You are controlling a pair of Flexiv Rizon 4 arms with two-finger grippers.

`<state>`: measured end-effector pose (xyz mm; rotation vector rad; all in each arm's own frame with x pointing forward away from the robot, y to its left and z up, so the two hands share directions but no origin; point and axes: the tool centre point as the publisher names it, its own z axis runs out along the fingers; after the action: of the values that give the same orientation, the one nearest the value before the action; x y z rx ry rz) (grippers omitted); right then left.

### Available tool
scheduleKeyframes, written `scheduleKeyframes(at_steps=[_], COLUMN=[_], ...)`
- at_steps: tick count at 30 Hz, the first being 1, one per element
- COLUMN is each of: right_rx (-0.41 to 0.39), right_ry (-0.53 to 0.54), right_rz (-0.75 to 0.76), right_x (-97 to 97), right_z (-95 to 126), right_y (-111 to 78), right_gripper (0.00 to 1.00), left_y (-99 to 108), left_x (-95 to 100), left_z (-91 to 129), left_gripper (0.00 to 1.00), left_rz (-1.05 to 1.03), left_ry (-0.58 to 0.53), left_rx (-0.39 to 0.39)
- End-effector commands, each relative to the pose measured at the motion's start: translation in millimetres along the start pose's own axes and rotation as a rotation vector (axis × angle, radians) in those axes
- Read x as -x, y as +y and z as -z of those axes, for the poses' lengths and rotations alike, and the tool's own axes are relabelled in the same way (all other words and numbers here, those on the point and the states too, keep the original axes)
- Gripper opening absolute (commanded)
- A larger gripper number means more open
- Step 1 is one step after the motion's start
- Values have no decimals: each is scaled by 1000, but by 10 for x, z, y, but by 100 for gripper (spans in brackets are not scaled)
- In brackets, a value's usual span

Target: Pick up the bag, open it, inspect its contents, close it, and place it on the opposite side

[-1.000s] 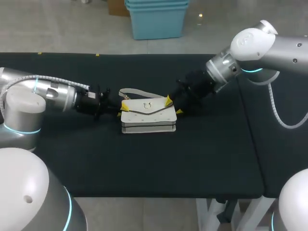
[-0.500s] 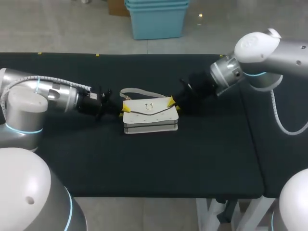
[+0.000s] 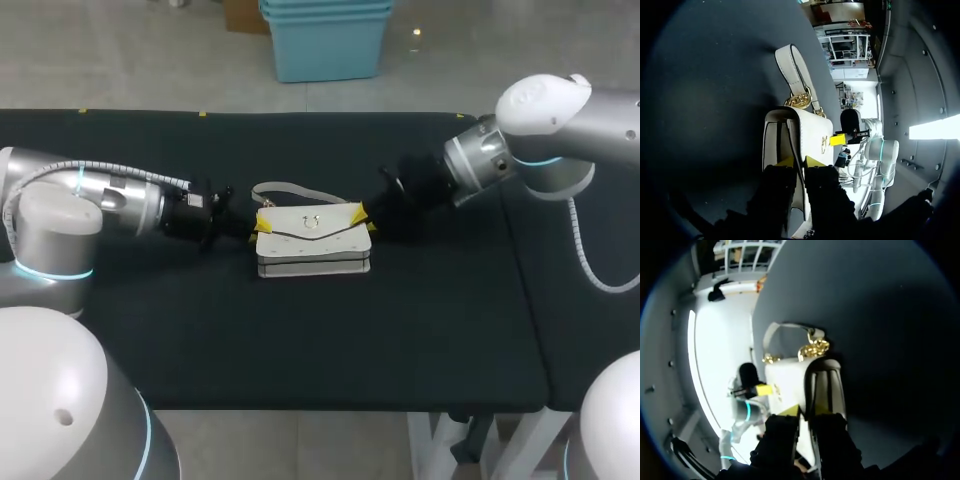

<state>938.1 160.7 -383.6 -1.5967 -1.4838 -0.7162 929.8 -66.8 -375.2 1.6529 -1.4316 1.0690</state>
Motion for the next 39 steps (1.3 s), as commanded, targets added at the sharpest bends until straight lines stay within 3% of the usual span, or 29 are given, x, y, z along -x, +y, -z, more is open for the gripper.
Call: scheduleKeyframes(at_steps=[1,2,3,4,5,13,16,20,23,24,25,27,31,32,34,39], right_rx=[12,9,12,20,24,91,114,129,138,154,162,163,166,168,174,169], right_ry=[-20,-21,-32,-44,-51,-195,-251,-337,-421,-446,-472,-498,-530,-538,-555,-591], right_rz=[3,5,10,11,10,26,41,53,67,64,66,73,85,86,88,111], right_x=[18,4,-9,-21,-31,-72,-85,-78,-50,-37,-23,3,37,47,64,107], right_z=[6,22,40,61,84,320,427,528,579,591,607,633,692,705,731,834], right_y=[-27,-31,-36,-43,-46,-37,-41,-37,-23,-23,-18,-10,-6,0,8,25], right_gripper=[0,0,31,67,100,100,100,100,100,100,100,100,100,100,100,100], left_y=[9,21,37,57,76,229,272,294,285,279,273,256,233,230,219,207], left_x=[14,-4,-31,-55,-82,-260,-283,-257,-221,-215,-212,-210,-185,-177,-161,-120], left_z=[27,50,76,102,127,283,270,212,164,150,142,122,79,70,67,74], left_gripper=[0,33,75,91,100,100,83,75,50,45,34,30,33,29,0,0], left_rz=[5,-2,-2,-5,-11,-32,-29,-9,14,21,22,32,45,50,62,89], left_ry=[3,0,-3,-2,-7,15,-17,-82,-102,-106,-106,-115,-149,-154,-158,-181], left_rx=[-14,-23,-28,-28,-36,-30,-20,-12,-8,-12,-10,-14,-9,-10,-9,17])
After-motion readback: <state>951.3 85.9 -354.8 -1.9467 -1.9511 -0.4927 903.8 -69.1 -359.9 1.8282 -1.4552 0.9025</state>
